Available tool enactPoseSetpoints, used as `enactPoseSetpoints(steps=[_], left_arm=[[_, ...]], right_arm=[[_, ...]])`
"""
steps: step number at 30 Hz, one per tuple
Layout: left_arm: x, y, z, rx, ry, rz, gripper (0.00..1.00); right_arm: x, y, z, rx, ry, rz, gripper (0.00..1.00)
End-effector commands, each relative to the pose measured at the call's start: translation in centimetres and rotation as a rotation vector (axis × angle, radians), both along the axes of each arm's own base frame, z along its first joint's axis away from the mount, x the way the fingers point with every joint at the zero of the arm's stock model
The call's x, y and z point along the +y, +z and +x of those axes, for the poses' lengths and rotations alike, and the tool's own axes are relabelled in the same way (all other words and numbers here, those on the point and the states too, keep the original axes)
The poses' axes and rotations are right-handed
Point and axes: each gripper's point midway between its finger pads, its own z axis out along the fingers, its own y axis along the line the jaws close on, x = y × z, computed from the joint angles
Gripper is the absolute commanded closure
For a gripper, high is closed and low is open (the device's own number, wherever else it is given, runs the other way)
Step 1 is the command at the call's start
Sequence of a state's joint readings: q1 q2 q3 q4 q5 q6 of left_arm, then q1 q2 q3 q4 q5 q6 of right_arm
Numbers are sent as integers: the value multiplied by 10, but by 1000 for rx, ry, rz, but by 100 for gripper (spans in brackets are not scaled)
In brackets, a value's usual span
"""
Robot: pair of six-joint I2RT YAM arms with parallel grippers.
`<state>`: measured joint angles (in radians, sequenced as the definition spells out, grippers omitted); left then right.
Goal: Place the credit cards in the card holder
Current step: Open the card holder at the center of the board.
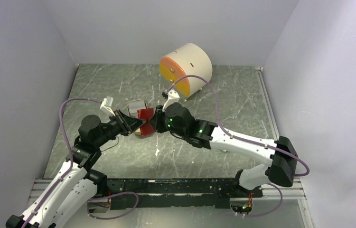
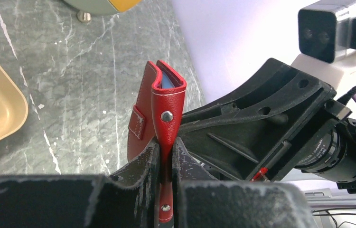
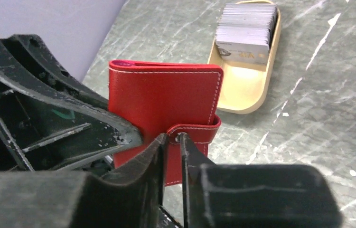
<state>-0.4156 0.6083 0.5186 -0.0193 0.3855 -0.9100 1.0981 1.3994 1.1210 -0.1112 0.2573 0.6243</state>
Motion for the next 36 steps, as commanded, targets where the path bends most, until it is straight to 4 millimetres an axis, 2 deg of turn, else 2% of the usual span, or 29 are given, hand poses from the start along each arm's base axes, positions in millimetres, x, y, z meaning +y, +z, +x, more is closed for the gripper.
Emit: enactPoseSetpoints(steps=[1, 5, 18, 23, 24, 25, 33, 34, 36], left_arm=[[-20, 48, -33, -119, -199, -113, 91], [-17, 43, -29, -100, -169, -52, 91], [6, 35, -19, -88, -21, 57, 91], [14, 26, -13, -64, 30, 106, 91], [13, 26, -12, -64, 27, 103, 91], [12, 25, -12, -62, 22, 101, 91], [12, 15, -10, -36, 30, 114, 91], [13, 13, -9, -33, 32, 118, 91], [15, 11, -8, -29, 46, 132, 91]], right_arm=[[17, -6, 3, -20, 26, 18, 87], [11, -15, 10, -29, -8, -22, 100], [-33, -49, 30, -18, -131, -118, 100], [-38, -41, 34, -33, -136, -97, 100], [-40, -50, 31, -24, -125, -112, 100], [-40, -51, 29, -23, -118, -109, 100], [-46, -39, 22, -20, -77, -37, 100], [-46, -37, 20, -6, -52, -11, 97], [-49, -30, 16, 17, -31, 37, 75]])
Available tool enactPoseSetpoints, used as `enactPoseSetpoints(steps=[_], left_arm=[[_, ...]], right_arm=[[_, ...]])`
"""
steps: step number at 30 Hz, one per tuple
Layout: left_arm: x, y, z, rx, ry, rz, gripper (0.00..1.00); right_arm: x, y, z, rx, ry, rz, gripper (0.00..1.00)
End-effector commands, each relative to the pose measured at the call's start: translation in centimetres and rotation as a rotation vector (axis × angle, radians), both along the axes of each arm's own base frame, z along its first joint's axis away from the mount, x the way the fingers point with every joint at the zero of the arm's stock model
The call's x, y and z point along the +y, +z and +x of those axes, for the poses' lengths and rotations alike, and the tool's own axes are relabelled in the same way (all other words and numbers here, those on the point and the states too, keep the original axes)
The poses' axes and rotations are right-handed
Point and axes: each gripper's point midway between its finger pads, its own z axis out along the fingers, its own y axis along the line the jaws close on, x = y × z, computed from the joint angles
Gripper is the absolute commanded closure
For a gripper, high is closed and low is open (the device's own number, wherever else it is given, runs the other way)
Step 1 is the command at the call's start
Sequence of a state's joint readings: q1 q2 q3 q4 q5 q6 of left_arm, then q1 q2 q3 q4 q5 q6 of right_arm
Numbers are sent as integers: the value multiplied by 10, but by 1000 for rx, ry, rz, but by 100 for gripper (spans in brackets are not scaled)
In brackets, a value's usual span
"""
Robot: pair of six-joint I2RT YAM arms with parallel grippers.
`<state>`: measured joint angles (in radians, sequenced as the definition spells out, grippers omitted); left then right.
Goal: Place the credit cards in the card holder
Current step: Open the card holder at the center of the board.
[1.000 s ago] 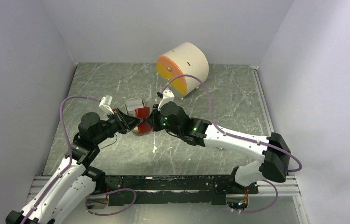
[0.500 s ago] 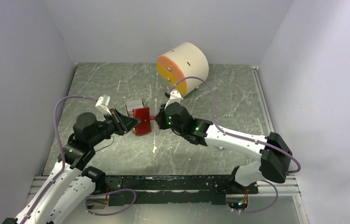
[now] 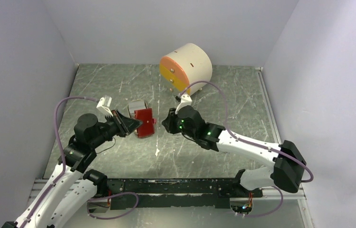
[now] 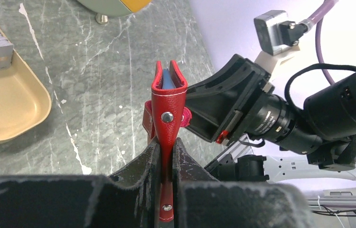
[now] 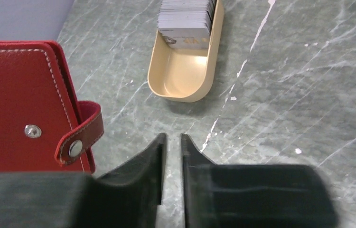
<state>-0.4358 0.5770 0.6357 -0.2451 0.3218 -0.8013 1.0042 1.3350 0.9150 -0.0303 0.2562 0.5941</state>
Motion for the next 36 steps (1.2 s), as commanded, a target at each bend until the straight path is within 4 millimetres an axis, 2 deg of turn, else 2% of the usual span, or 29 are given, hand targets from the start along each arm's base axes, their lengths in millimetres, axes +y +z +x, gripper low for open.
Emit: enactPoseSetpoints(steps=[1, 5, 9, 12, 17, 25, 26, 28, 30, 33, 36], left_arm=[[4, 1, 2, -19, 24, 22, 91], [4, -7, 3, -18, 20, 38, 91], [-2, -11, 2, -6, -9, 15, 91], [-7, -14, 2, 7, -31, 3, 91], [-9, -9, 2, 3, -43, -7, 91], [-12, -10, -1, 0, -61, -31, 91], [-12, -10, -1, 3, -62, -35, 91], [-12, -12, 0, 11, -58, -38, 91], [-12, -16, 1, 30, -49, -36, 91], [-9, -26, 4, 67, -18, -22, 89], [-6, -38, 7, 106, 7, 4, 77]], right_arm=[[-2, 29, -6, 6, 49, 132, 70], [3, 58, -15, 6, 78, 249, 58], [17, 73, -24, 31, 137, 311, 47], [22, 71, -23, 42, 136, 295, 43], [22, 50, -17, 57, 112, 231, 44], [24, 28, -21, 92, 135, 194, 53], [24, 28, -20, 85, 134, 193, 58], [22, 31, -20, 70, 136, 192, 81], [18, 32, -20, 56, 132, 186, 99], [7, 33, -21, 36, 115, 171, 100], [-2, 38, -26, 5, 128, 180, 100]])
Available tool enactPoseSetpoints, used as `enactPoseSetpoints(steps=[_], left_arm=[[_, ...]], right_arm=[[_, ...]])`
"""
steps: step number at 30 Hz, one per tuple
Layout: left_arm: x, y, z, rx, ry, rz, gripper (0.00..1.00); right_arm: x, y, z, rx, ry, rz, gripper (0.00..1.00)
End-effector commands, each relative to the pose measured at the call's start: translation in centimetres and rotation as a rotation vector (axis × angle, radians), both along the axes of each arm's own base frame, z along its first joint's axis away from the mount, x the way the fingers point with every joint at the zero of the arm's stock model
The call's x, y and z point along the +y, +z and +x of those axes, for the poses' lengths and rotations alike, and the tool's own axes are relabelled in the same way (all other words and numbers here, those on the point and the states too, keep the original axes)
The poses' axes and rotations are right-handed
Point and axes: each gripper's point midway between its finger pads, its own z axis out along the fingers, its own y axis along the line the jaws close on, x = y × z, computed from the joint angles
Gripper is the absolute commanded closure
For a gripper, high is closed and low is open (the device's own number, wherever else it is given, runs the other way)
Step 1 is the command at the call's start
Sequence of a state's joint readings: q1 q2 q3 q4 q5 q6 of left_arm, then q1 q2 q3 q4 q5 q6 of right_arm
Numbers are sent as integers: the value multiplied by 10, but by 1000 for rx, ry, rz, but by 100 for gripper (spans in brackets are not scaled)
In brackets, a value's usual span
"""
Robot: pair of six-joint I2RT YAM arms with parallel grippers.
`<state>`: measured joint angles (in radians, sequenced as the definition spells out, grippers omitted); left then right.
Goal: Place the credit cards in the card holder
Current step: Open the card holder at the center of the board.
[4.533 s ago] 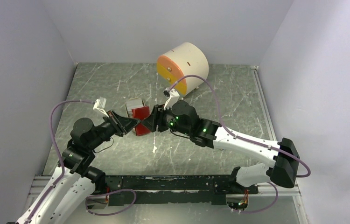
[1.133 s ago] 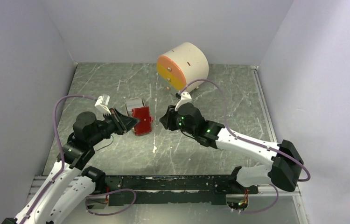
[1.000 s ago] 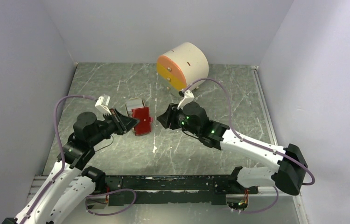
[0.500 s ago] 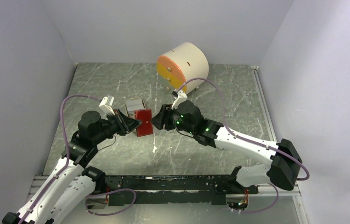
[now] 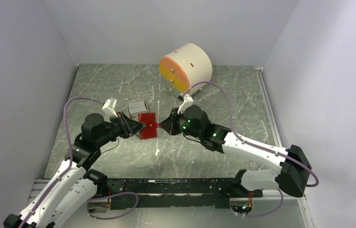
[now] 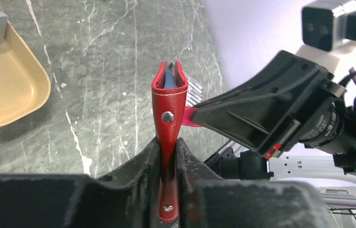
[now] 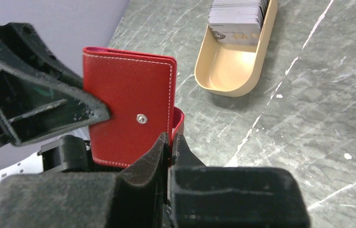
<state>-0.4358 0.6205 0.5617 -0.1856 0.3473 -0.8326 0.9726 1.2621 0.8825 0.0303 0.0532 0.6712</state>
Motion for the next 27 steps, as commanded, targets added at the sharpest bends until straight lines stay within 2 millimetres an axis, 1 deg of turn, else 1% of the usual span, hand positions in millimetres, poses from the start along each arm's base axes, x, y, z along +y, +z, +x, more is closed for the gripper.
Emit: enactPoseSetpoints(steps=[1, 3, 5, 6, 8, 11, 13, 15, 18, 20, 24, 27], left_arm=[[3, -13, 5, 50, 36, 19, 70], [4, -29, 8, 104, 55, 47, 59], [4, -44, 8, 158, 55, 78, 53], [5, -51, 9, 180, 56, 93, 50], [4, -66, 7, 224, 49, 113, 43], [3, -81, 7, 273, 44, 136, 34], [5, -88, 8, 296, 55, 152, 32], [6, -93, 10, 315, 67, 165, 32], [6, -97, 10, 326, 66, 174, 34], [7, -101, 9, 339, 67, 181, 35], [7, -103, 7, 356, 75, 174, 35], [6, -102, 4, 367, 74, 154, 37]], right_arm=[[-16, 9, -6, -61, 5, 8, 100], [-20, 2, -12, -59, 22, -6, 100], [-25, -13, -16, -44, 32, -27, 100], [-27, -26, -20, -30, 40, -42, 100], [-29, -43, -26, -13, 61, -51, 100], [-29, -69, -31, 24, 79, -65, 100], [-27, -84, -35, 72, 89, -85, 100], [-23, -89, -39, 108, 111, -85, 100], [-19, -90, -42, 141, 111, -63, 100], [-16, -82, -44, 158, 121, -34, 100], [-5, -49, -56, 215, 173, 66, 100], [-4, -25, -60, 265, 190, 157, 100]])
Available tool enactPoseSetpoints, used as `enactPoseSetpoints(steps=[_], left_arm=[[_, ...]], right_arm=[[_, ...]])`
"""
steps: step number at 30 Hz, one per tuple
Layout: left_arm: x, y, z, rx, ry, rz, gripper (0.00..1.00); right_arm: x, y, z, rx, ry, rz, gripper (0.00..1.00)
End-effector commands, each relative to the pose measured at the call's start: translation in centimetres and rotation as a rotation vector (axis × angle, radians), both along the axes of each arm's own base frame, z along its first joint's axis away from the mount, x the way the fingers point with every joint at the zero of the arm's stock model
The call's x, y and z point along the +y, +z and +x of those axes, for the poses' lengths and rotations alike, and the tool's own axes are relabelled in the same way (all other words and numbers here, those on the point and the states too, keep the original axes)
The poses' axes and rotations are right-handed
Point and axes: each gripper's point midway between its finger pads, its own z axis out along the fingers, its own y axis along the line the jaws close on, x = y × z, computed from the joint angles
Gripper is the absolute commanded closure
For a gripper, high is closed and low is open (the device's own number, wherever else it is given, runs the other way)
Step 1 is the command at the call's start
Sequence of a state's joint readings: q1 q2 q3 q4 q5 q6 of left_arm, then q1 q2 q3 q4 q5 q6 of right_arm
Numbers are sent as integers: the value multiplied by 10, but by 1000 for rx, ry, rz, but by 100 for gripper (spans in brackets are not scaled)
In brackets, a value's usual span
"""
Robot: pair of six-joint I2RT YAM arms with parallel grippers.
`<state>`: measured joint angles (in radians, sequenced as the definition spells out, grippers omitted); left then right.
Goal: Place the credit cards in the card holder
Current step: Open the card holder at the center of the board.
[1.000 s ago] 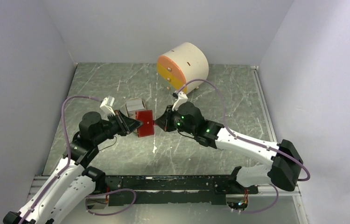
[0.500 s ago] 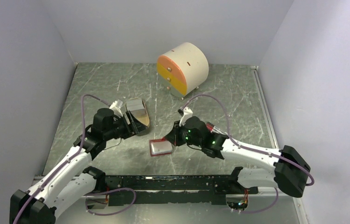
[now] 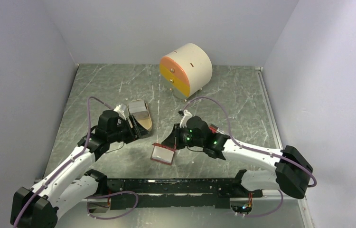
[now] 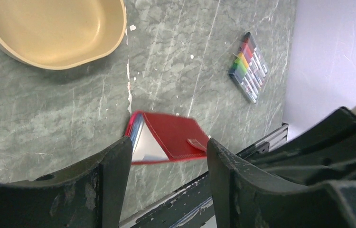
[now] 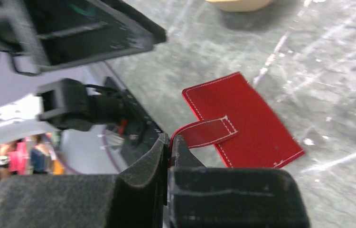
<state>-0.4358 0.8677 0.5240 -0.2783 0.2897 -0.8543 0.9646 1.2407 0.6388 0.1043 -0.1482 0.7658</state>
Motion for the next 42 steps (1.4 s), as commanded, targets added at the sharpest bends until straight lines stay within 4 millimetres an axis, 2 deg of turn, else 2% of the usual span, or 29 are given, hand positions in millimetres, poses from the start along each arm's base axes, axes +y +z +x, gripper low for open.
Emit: enactPoseSetpoints(steps=[1, 3, 6, 10, 12, 18, 23, 31, 35, 38, 40, 42], left_arm=[[1, -2, -5, 24, 17, -14, 37], [0, 0, -4, 27, 20, -17, 38], [0, 1, -4, 37, 15, -13, 40], [2, -5, -5, 64, 8, 20, 40], [1, -7, -6, 71, -1, 29, 40], [-9, -7, -8, 71, -45, -23, 39], [-13, -16, -9, 91, -62, -33, 41], [-16, -15, -3, 74, -67, -37, 46], [-25, -16, 3, 67, -80, -73, 48], [-33, -17, 9, 63, -87, -84, 40], [-41, -11, 11, 38, -109, -106, 32], [-49, -6, 14, 14, -121, -121, 29]], right_arm=[[10, 60, -6, 68, 28, 209, 100], [1, 50, 5, 80, -8, 184, 100], [-18, 11, 24, 129, -61, 111, 100], [-39, -44, 35, 235, -92, 63, 100], [-50, -65, 42, 238, -128, -2, 100], [-66, -99, 49, 245, -170, -93, 100], [-74, -105, 50, 217, -168, -144, 100], [-114, -109, 50, 128, -233, -326, 99], [-122, -111, 48, 103, -241, -347, 99], [-132, -122, 46, 118, -259, -408, 100], [-136, -121, 45, 104, -271, -413, 100], [-138, -118, 44, 88, -275, -406, 100]])
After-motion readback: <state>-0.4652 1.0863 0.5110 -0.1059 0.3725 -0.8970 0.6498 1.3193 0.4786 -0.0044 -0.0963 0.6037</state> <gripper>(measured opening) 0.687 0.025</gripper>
